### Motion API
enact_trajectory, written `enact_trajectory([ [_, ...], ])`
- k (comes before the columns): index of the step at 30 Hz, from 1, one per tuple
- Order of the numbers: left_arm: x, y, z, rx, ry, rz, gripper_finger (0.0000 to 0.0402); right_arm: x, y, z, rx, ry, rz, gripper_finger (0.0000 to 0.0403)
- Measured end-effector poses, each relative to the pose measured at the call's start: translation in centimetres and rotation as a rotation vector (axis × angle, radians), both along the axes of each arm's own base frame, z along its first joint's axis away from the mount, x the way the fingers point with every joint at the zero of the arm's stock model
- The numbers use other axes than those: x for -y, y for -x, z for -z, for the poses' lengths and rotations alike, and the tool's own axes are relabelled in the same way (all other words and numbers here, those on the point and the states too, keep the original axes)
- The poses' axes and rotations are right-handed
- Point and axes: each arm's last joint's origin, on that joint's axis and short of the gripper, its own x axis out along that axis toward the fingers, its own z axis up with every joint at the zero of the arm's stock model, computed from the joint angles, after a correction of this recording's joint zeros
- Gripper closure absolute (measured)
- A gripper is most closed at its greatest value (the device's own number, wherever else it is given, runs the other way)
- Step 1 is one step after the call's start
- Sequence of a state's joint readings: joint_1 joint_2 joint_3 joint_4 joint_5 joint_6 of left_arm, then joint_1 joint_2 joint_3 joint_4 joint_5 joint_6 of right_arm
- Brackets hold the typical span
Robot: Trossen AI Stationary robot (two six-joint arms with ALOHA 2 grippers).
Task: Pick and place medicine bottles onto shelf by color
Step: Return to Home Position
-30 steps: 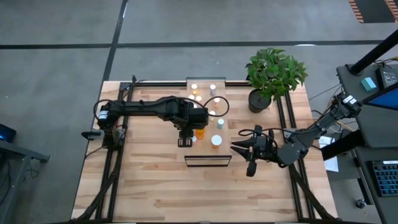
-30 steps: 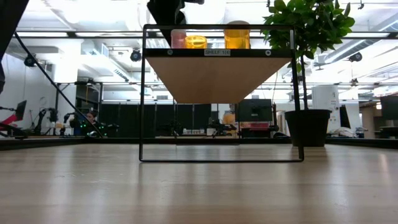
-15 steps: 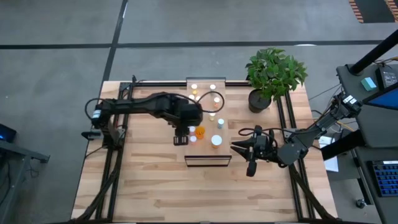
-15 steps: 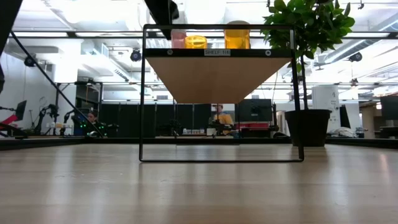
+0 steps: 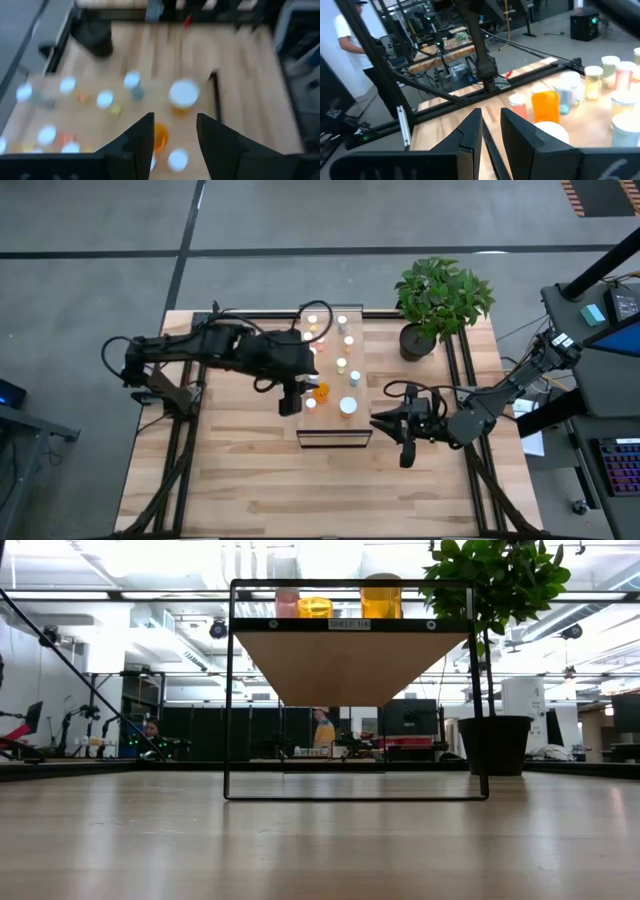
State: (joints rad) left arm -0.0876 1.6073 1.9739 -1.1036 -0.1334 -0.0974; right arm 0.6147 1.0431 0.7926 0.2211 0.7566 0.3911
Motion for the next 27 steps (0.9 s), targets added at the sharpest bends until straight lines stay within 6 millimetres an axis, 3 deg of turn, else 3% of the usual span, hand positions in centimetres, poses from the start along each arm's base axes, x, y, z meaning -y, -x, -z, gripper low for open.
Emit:
enact_trajectory([
  [7, 2.4, 0.5, -2.6, 0.238, -0.035, 0.120, 0.0271, 0.5, -0.7, -2.6, 0.028, 0.229, -0.075, 0.0343],
  [12, 3.5, 1.1, -3.3, 0.348, -0.063, 0.186, 0.0272, 3.4, -2.6, -4.0, 0.090, 0.329, -0.137, 0.0362],
  [19, 3.3, 2.8, -1.6, 0.426, -0.050, 0.186, 0.0280, 8.7, -4.2, -1.3, 0.196, 0.334, -0.130, 0.0393],
  [27, 2.4, 9.1, 0.0, 0.486, 0.055, 0.158, 0.0362, 9.5, -0.9, -0.3, 0.303, 0.384, -0.074, 0.0394],
])
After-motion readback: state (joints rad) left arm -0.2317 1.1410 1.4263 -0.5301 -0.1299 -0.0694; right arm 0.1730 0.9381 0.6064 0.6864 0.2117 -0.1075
